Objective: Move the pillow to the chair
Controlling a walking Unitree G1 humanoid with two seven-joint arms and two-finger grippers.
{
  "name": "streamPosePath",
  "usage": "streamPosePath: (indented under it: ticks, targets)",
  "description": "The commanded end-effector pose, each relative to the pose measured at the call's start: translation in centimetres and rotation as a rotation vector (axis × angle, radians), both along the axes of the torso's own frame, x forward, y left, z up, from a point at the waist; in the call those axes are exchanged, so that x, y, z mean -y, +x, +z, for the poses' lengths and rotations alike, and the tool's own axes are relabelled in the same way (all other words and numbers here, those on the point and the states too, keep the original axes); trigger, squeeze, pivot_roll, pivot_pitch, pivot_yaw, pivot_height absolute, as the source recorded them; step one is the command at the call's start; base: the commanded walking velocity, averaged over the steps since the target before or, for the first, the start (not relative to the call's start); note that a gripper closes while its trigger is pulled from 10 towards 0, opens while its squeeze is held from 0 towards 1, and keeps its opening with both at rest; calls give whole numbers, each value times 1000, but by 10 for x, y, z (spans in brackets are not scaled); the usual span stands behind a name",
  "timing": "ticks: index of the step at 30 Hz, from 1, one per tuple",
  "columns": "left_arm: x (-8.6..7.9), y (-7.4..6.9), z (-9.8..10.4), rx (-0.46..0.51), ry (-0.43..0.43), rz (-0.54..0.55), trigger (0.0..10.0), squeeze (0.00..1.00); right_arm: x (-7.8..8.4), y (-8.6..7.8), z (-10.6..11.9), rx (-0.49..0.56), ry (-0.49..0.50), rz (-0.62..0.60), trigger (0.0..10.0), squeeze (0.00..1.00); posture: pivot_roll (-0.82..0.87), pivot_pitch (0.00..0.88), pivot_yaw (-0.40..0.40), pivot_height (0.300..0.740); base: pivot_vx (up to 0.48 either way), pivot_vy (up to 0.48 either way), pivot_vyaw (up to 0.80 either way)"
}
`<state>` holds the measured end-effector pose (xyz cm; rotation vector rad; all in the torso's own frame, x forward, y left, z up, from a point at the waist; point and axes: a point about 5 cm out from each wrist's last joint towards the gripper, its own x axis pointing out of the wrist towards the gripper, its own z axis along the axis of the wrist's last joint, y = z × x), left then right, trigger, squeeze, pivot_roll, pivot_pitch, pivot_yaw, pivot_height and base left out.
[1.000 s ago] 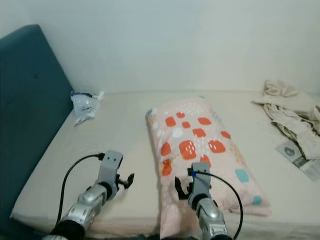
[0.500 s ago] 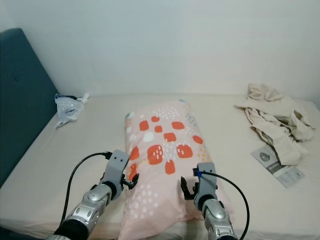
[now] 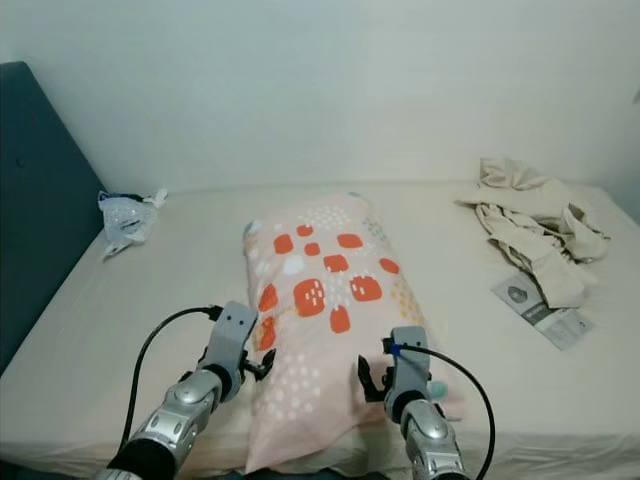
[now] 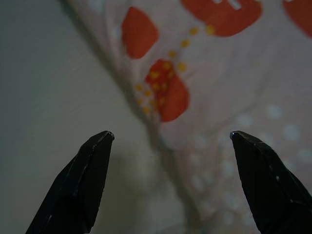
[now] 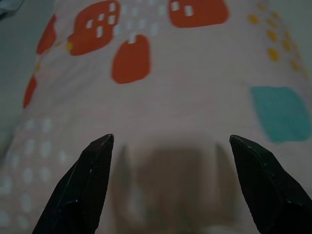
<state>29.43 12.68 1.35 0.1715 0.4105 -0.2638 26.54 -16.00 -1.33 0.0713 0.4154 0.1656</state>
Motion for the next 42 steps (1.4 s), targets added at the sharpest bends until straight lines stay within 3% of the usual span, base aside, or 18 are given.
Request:
streamPosePath:
  ticks: [1, 12, 27, 28, 29, 36, 42]
  targets:
    - [-8, -3, -5, -23, 17, 14, 10000, 0, -5, 0, 0, -7, 16, 9, 10000, 0, -64, 57, 43, 740, 0, 480, 0]
    - [-8, 0, 5, 84, 3, 39, 10000, 0, -5, -2, -2, -10, 22, 1, 10000, 0, -59, 61, 47, 740, 0, 87, 0]
    - [-8, -2, 5, 86, -63, 57, 10000, 0, -7, -1, -1, -4, 38, -5, 10000, 0, -54, 59, 50, 740, 0, 0, 0]
    - [-6, -3, 4, 83, -57, 37, 10000, 114, -8, 0, 0, -4, 37, -4, 10000, 0, -53, 59, 49, 740, 0, -480, 0]
    - [-5, -4, 4, 80, -50, 23, 10000, 149, -8, 0, 0, -3, 37, -3, 10000, 0, -53, 59, 48, 740, 0, -480, 0]
    - [-9, -3, 1, 32, -120, 111, 10000, 78, -7, 2, 1, -8, 37, -4, 10000, 0, -50, 57, 46, 740, 0, -343, 0]
    - [-7, -1, 5, 50, -114, 89, 10000, 0, -7, 2, 0, -15, 39, 0, 10000, 0, -50, 58, 49, 740, 0, 0, 0]
